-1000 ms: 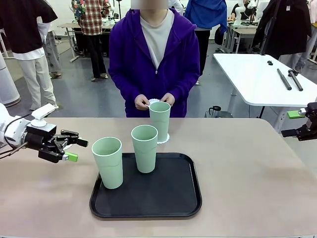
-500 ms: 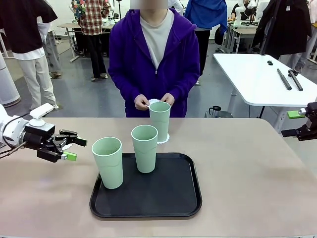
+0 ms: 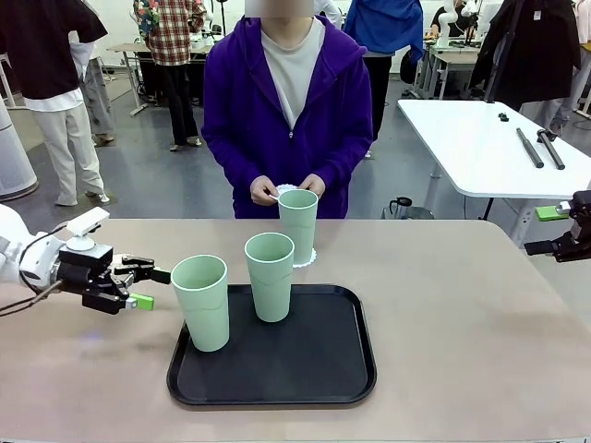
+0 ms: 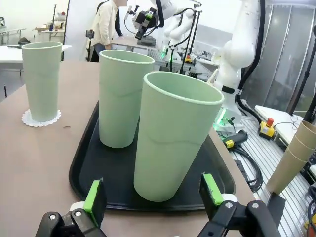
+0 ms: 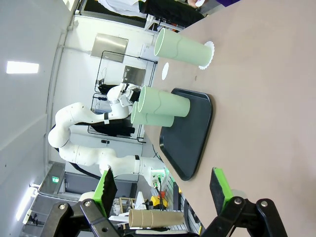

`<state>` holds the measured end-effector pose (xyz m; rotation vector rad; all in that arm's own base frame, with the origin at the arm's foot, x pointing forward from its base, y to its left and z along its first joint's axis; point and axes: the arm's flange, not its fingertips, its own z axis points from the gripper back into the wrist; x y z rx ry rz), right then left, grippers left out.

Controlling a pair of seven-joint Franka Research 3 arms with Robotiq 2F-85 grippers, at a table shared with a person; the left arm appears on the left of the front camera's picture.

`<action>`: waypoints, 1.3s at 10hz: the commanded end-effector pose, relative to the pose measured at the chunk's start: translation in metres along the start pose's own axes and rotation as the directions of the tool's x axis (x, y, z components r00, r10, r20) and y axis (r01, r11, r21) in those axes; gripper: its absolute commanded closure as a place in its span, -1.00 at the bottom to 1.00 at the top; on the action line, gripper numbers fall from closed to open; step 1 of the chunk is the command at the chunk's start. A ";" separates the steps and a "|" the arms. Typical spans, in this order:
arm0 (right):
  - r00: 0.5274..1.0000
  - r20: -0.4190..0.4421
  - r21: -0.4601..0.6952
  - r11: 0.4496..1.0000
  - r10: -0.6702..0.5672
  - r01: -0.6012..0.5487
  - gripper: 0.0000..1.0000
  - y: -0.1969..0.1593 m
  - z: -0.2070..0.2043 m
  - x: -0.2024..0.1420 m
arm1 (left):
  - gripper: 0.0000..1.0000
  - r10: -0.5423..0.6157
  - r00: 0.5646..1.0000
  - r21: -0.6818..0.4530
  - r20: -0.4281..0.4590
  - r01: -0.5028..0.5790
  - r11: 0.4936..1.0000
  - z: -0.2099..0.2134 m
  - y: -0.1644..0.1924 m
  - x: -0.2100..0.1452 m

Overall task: Place coasters on the table and set cups on them.
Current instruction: Take one Reusable plastic cup from the Flat Tray and place it on a coaster set by the human.

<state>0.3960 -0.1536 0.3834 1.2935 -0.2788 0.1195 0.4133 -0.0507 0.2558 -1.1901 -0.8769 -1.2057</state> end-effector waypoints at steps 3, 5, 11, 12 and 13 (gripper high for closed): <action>1.000 -0.002 0.007 1.000 0.001 -0.001 -1.00 0.001 0.000 0.000 | -1.00 -0.043 0.994 -0.071 0.103 0.051 0.996 -0.015 0.000 -0.014; 1.000 -0.002 0.007 1.000 0.001 -0.001 -1.00 0.001 0.000 0.000 | -1.00 -0.083 0.988 -0.085 0.130 0.095 0.992 -0.022 0.000 -0.021; 1.000 -0.002 0.007 1.000 0.001 -0.001 -1.00 0.001 0.000 0.000 | -1.00 -0.101 0.986 -0.118 0.131 0.117 0.986 -0.045 0.007 -0.025; 1.000 -0.002 0.007 1.000 0.001 -0.001 -1.00 0.001 0.000 0.000 | -1.00 -0.100 0.987 -0.120 0.128 0.115 0.986 -0.048 0.007 -0.025; 1.000 -0.002 0.007 1.000 0.001 -0.001 -1.00 0.001 0.000 0.000 | -1.00 -0.097 0.987 -0.126 0.127 0.113 0.986 -0.050 0.009 -0.026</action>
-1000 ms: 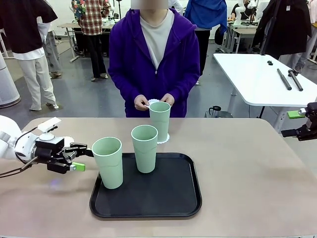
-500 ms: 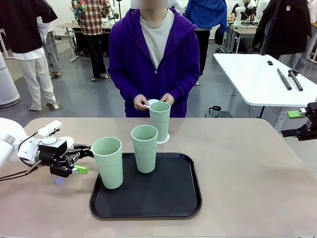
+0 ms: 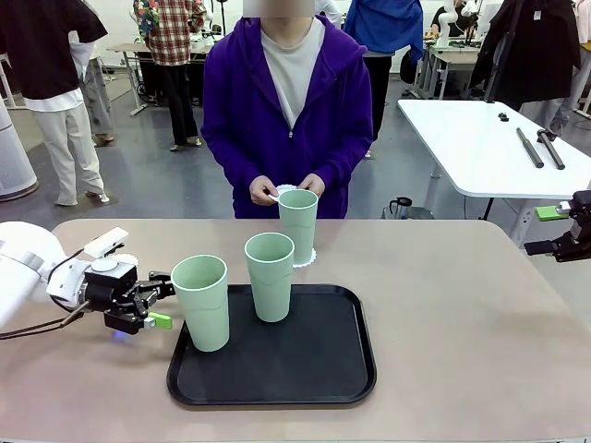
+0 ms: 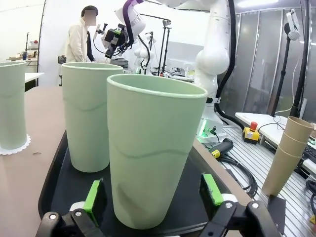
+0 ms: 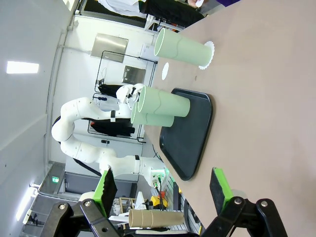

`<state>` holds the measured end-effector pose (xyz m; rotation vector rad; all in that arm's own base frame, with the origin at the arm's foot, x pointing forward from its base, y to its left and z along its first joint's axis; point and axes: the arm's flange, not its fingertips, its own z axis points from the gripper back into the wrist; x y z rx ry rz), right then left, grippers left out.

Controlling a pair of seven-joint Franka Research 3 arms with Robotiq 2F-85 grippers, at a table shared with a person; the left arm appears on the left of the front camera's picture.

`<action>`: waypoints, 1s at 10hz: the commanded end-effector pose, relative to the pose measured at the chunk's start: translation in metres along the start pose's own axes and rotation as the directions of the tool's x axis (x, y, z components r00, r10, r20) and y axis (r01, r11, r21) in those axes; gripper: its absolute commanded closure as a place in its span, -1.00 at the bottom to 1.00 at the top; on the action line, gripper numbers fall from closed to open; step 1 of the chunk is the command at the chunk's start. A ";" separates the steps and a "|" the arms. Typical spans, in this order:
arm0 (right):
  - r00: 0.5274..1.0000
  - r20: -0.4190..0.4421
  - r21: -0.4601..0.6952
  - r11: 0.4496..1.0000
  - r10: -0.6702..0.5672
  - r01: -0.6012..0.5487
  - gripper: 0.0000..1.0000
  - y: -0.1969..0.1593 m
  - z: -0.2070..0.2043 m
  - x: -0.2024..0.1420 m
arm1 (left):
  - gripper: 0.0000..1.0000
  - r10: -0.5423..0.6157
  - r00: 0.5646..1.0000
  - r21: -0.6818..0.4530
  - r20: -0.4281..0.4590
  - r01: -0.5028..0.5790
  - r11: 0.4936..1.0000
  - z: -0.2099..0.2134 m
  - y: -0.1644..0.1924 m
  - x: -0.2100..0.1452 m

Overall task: Place coasters on the table and set cups on them.
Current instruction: Take one Reusable plastic cup from the Flat Tray and place it on a coaster set by the human.

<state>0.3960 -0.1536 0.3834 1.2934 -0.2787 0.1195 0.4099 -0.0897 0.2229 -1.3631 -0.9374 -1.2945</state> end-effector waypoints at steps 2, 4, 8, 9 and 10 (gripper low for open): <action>1.000 -0.002 0.007 1.000 0.001 -0.001 -1.00 0.001 0.000 0.000 | -1.00 -0.025 1.000 0.001 0.006 0.025 1.000 -0.009 0.005 -0.007; 1.000 -0.002 0.007 1.000 0.001 -0.001 -1.00 0.001 0.000 0.000 | -1.00 -0.029 1.000 -0.002 -0.004 0.029 1.000 -0.016 0.010 -0.009; 1.000 -0.002 0.007 1.000 0.001 -0.001 -1.00 0.001 0.000 0.000 | -1.00 -0.028 1.000 -0.023 -0.008 0.027 0.999 -0.029 0.016 -0.014; 1.000 -0.002 0.007 1.000 0.001 -0.001 -1.00 0.001 0.000 0.000 | -1.00 -0.030 1.000 -0.026 -0.010 0.029 0.999 -0.032 0.017 -0.015; 1.000 -0.002 0.007 1.000 0.001 -0.001 -1.00 0.001 0.000 0.000 | -1.00 -0.030 0.999 -0.028 -0.011 0.030 0.999 -0.035 0.018 -0.016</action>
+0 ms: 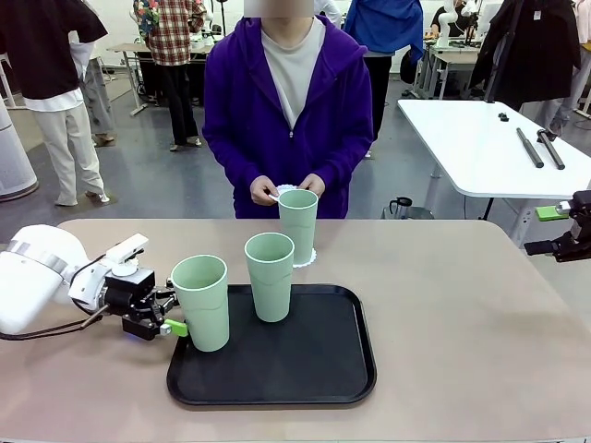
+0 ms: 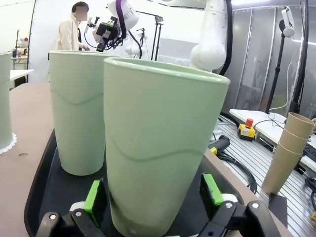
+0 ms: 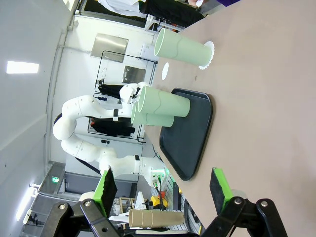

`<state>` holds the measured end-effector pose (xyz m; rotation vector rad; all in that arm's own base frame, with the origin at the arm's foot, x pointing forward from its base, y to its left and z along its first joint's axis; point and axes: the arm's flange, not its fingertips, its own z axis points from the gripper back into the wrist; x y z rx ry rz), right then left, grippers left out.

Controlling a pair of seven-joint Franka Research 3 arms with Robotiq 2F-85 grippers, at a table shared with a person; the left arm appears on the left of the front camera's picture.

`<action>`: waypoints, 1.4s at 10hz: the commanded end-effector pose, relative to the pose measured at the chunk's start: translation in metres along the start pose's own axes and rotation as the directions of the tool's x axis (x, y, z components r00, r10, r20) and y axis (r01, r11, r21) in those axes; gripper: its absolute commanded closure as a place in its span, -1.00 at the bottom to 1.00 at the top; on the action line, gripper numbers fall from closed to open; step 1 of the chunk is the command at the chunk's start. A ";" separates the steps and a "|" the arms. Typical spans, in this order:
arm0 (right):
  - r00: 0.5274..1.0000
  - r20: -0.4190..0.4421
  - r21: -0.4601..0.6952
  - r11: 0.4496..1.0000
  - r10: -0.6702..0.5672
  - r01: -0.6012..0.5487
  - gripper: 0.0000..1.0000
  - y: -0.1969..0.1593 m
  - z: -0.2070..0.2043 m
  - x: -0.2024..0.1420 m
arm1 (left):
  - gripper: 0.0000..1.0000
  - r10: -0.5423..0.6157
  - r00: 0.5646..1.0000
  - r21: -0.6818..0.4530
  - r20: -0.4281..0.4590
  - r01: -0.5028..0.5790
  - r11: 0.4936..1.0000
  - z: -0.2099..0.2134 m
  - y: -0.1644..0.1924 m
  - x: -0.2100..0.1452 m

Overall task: Place coasters on the table and set cups on them.
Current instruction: Take one Reusable plastic cup from the Flat Tray and place it on a coaster set by the human.

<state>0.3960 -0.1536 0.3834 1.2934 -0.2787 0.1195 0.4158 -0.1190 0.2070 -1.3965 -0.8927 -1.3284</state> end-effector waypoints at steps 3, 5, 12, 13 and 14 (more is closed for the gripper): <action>1.000 -0.002 0.007 1.000 0.001 -0.001 -1.00 0.001 0.000 0.000 | -1.00 -0.041 0.999 0.009 -0.002 0.041 0.999 -0.017 0.009 -0.005; 1.000 -0.002 0.007 1.000 0.001 -0.001 -1.00 0.001 0.000 0.000 | -1.00 -0.058 0.998 0.003 -0.012 0.058 0.998 -0.025 0.010 -0.004; 1.000 -0.002 0.007 1.000 0.001 -0.001 -1.00 0.001 0.000 0.000 | 1.00 -0.113 0.994 -0.004 -0.009 0.113 0.994 -0.030 0.007 -0.001; 1.000 -0.002 0.007 1.000 0.001 -0.001 -1.00 0.001 0.000 0.000 | 1.00 -0.114 0.993 -0.003 -0.012 0.114 0.993 -0.029 0.007 0.000; 1.000 -0.002 0.007 1.000 0.001 -0.001 -1.00 0.001 0.000 0.000 | 0.50 -0.097 0.995 0.016 -0.010 0.097 0.995 -0.028 0.004 0.004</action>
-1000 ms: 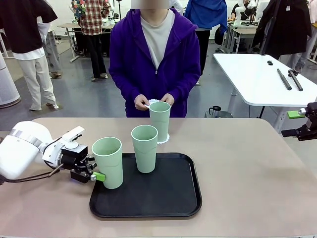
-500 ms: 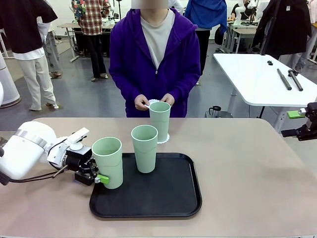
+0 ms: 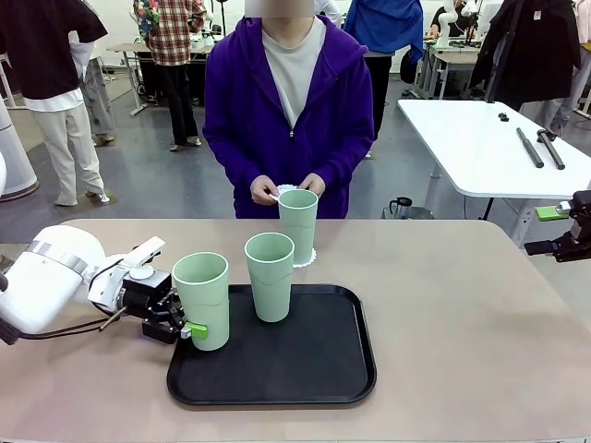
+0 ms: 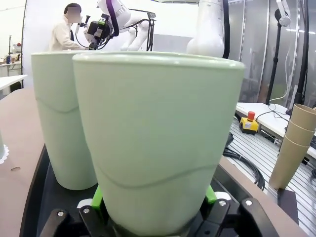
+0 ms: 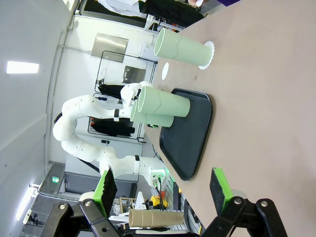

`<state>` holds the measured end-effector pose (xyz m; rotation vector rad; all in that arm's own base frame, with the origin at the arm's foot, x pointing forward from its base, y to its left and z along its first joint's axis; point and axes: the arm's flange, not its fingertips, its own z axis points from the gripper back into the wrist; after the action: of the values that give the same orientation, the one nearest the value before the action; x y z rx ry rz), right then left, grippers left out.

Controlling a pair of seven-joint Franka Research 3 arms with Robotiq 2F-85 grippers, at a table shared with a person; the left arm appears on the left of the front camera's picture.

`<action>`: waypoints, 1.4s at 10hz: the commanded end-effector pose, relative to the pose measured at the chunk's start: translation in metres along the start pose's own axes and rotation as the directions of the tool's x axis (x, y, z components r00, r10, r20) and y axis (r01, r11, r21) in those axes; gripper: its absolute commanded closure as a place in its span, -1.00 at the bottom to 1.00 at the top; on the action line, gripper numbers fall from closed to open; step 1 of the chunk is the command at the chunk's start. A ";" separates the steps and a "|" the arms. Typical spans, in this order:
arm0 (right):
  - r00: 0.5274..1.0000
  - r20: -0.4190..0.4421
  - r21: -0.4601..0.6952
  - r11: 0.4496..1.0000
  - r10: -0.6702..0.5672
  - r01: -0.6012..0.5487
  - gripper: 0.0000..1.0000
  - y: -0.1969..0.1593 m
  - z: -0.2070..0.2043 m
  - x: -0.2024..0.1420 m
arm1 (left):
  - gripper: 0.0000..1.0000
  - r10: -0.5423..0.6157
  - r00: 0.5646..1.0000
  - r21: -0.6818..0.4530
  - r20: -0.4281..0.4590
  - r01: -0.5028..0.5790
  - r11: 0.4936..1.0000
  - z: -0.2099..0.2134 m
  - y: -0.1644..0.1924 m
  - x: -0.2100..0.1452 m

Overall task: Place coasters on the table and set cups on them.
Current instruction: Take one Reusable plastic cup from the Flat Tray and place it on a coaster set by the human.

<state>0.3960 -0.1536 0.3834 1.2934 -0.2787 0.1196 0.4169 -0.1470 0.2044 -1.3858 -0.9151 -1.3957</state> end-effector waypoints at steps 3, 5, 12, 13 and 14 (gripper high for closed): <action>1.000 -0.002 0.007 1.000 0.001 -0.001 -1.00 0.001 0.000 0.000 | 0.50 0.066 0.997 0.175 -0.036 -0.059 0.983 0.010 -0.031 0.074; 1.000 -0.002 0.007 1.000 0.001 -0.001 -1.00 0.001 0.000 0.000 | 0.50 0.093 0.995 0.235 -0.038 -0.082 0.968 0.024 -0.040 0.139; 1.000 -0.002 0.007 1.000 0.001 -0.001 -1.00 0.001 0.000 0.000 | 0.50 0.002 0.999 0.228 -0.039 0.007 0.974 0.034 -0.053 0.221; 1.000 -0.002 0.007 1.000 0.001 -0.001 -1.00 0.001 0.000 0.000 | 0.50 0.002 0.999 0.228 -0.039 0.007 0.974 0.034 -0.053 0.221; 1.000 -0.002 0.007 1.000 0.001 -0.001 -1.00 0.001 0.000 0.000 | 0.50 0.002 0.999 0.228 -0.039 0.007 0.974 0.034 -0.053 0.221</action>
<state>0.3961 -0.1535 0.3832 1.2938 -0.2781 0.1195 0.3924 -0.1222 0.4314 -1.1884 -1.0146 -1.2683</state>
